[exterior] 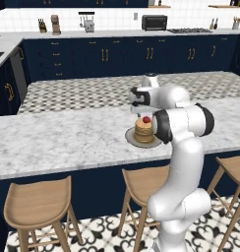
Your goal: Take the strawberry from the fridge and place it on top of the pancake, located on the dining counter.
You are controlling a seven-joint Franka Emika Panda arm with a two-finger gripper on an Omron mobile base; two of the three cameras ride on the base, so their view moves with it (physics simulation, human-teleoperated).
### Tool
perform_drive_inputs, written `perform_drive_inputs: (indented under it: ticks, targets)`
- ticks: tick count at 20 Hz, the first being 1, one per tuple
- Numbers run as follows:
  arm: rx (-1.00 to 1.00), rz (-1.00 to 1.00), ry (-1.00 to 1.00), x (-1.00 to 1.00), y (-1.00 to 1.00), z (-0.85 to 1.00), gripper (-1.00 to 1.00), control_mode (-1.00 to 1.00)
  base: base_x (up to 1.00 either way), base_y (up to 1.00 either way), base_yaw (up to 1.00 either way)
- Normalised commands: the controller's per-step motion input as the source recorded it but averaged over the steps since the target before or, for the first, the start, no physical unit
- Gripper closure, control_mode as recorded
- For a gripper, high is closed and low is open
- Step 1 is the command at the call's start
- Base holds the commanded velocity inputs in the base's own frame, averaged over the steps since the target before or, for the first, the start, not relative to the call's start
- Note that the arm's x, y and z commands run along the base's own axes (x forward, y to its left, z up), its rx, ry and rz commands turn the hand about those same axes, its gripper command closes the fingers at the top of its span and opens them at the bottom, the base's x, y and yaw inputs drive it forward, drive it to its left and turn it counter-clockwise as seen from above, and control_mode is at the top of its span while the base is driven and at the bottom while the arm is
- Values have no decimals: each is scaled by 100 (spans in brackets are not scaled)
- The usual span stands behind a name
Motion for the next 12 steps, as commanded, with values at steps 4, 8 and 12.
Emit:
perform_drive_inputs:
  ticks: [4,8,12]
  targets:
    - [-8,1,-3,-81,2,78,-100,-100,0,0,0]
    - [-2,7,-9,-100,11,27,-100,-100,0,0,0]
    - [0,0,-1,-100,52,13,-100,-100,0,0,0]
